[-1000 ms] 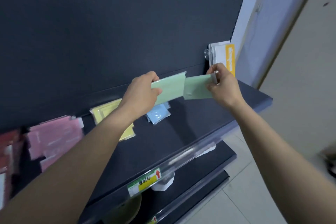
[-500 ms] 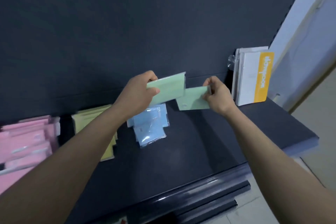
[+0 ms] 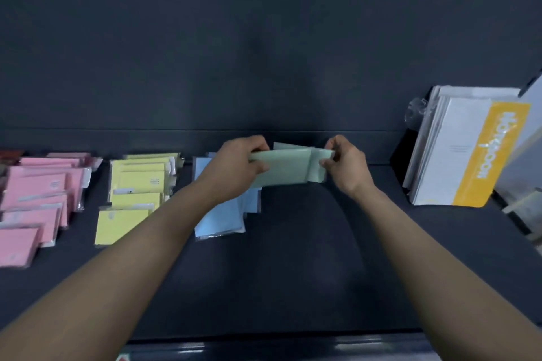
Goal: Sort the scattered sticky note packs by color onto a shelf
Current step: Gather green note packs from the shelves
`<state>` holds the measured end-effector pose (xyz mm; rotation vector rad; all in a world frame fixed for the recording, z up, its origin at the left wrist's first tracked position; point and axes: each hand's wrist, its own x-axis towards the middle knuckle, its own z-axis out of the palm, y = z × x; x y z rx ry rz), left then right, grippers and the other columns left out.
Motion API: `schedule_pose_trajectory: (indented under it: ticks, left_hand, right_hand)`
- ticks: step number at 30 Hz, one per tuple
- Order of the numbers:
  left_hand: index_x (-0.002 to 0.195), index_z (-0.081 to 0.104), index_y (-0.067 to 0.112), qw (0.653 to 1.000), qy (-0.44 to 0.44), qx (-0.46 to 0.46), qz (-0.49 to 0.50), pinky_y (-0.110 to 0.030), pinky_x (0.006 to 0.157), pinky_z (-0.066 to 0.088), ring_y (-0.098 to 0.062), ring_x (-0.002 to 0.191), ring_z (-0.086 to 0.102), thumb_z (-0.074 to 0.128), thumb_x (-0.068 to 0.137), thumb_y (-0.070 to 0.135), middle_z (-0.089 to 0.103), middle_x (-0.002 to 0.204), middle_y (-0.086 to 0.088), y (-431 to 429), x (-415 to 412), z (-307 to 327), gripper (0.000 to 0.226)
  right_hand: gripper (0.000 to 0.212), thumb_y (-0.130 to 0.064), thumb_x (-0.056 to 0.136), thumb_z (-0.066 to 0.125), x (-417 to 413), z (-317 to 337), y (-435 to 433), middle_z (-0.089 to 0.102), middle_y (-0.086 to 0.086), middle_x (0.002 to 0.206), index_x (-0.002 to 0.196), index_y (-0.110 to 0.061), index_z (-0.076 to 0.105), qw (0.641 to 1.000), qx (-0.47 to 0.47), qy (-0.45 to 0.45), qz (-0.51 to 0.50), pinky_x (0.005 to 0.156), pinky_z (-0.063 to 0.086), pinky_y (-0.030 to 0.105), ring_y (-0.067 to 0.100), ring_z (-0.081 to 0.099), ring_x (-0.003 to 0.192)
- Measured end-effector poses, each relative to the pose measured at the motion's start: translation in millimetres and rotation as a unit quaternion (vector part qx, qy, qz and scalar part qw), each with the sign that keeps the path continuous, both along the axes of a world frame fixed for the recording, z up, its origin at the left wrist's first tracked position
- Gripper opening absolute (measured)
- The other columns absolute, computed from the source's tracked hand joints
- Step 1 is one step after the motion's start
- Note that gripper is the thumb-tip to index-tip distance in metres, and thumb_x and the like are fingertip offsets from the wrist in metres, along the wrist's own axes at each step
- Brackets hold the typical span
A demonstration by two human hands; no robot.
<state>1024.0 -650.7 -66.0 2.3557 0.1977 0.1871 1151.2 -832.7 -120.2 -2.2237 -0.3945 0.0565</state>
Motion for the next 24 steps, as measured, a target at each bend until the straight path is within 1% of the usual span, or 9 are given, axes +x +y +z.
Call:
schedule_pose_trajectory:
  ticks: [4, 6, 8, 10, 13, 16, 19, 21, 24]
  left_hand:
    - [0.084, 0.057, 0.013, 1.0, 0.021, -0.002, -0.018, -0.011, 0.046, 0.034, -0.006, 0.059, 0.043, 0.061, 0.086, 0.009, 0.049, 0.069, 0.007, -10.7, 12.1, -10.1, 0.006]
    - [0.086, 0.059, 0.011, 0.999, 0.034, 0.004, -0.025, -0.015, 0.048, 0.034, -0.007, 0.057, 0.043, 0.062, 0.085, 0.009, 0.049, 0.069, 0.007, -15.9, 21.5, -15.8, 0.003]
    - [0.087, 0.058, 0.01, 0.998, 0.043, 0.018, -0.034, -0.023, 0.054, 0.035, -0.012, 0.06, 0.044, 0.062, 0.085, 0.01, 0.048, 0.068, 0.006, -21.9, 31.6, -22.0, 0.005]
    - [0.09, 0.057, 0.013, 0.996, 0.045, 0.059, -0.038, -0.027, 0.066, 0.033, -0.018, 0.071, 0.047, 0.062, 0.086, 0.012, 0.05, 0.073, 0.005, -27.8, 43.1, -29.7, 0.006]
    - [0.104, 0.059, 0.013, 0.987, 0.038, 0.152, -0.025, -0.031, 0.083, 0.032, -0.025, 0.096, 0.052, 0.058, 0.088, 0.015, 0.057, 0.1, -0.003, -31.5, 59.5, -43.0, 0.017]
    - [0.118, 0.052, 0.012, 0.97, 0.024, 0.242, 0.003, -0.034, 0.09, 0.028, -0.025, 0.108, 0.047, 0.055, 0.09, 0.019, 0.054, 0.116, -0.006, -34.2, 73.8, -52.4, 0.03]
    - [0.122, 0.044, 0.012, 0.946, 0.015, 0.321, 0.047, -0.034, 0.09, 0.028, -0.025, 0.112, 0.041, 0.06, 0.087, 0.027, 0.048, 0.121, -0.006, -37.4, 79.9, -58.2, 0.041]
    - [0.123, 0.042, 0.012, 0.936, 0.022, 0.347, 0.056, -0.035, 0.09, 0.029, -0.026, 0.112, 0.039, 0.062, 0.084, 0.029, 0.044, 0.122, -0.007, -38.8, 80.7, -62.2, 0.047]
    - [0.125, 0.042, 0.013, 0.937, 0.029, 0.343, 0.056, -0.035, 0.091, 0.029, -0.026, 0.113, 0.038, 0.063, 0.084, 0.033, 0.044, 0.123, -0.007, -38.7, 79.8, -62.5, 0.05]
  right_hand:
    - [0.01, 0.0, 0.088, 0.059, 8.5, -0.5, -0.6, 0.059, 0.008, 0.081, 0.095, -0.005, 0.057, 1.0, -0.024, -0.013, 0.006, 0.062, 0.042, 0.026, 0.02, 0.053, 0.074]
    - [0.013, 0.002, 0.088, 0.057, 13.3, -1.1, -2.8, 0.062, 0.011, 0.084, 0.095, -0.008, 0.06, 0.999, -0.04, -0.021, 0.013, 0.062, 0.046, 0.028, 0.024, 0.057, 0.076]
    - [0.018, 0.004, 0.088, 0.056, 18.1, -1.7, -5.9, 0.065, 0.012, 0.089, 0.096, -0.011, 0.063, 0.999, -0.046, -0.025, 0.016, 0.068, 0.048, 0.028, 0.024, 0.06, 0.081]
    - [0.025, 0.004, 0.089, 0.055, 21.0, -1.8, -9.3, 0.065, 0.009, 0.094, 0.106, -0.011, 0.065, 0.999, -0.047, -0.018, 0.017, 0.075, 0.046, 0.024, 0.021, 0.061, 0.085]
    - [0.037, 0.009, 0.089, 0.051, 19.5, 0.3, -14.5, 0.065, 0.008, 0.098, 0.123, -0.006, 0.059, 0.999, -0.04, -0.018, 0.005, 0.083, 0.048, 0.023, 0.022, 0.063, 0.091]
    - [0.035, 0.007, 0.09, 0.049, 16.5, 7.2, -21.1, 0.066, 0.012, 0.102, 0.121, -0.003, 0.06, 0.997, -0.044, -0.058, -0.016, 0.092, 0.049, 0.031, 0.027, 0.063, 0.096]
    - [0.029, 0.003, 0.091, 0.05, 13.2, 19.0, -23.2, 0.067, 0.006, 0.094, 0.115, -0.005, 0.063, 0.996, -0.05, -0.08, -0.008, 0.092, 0.049, 0.037, 0.026, 0.063, 0.094]
    - [0.027, 0.001, 0.091, 0.052, 10.7, 26.7, -22.4, 0.068, 0.005, 0.092, 0.113, -0.007, 0.065, 0.995, -0.052, -0.091, 0.001, 0.091, 0.049, 0.038, 0.025, 0.064, 0.093]
    - [0.025, -0.002, 0.092, 0.053, 5.5, 36.8, -18.3, 0.069, 0.004, 0.096, 0.112, -0.009, 0.066, 0.995, -0.05, -0.088, 0.014, 0.092, 0.05, 0.037, 0.022, 0.064, 0.095]
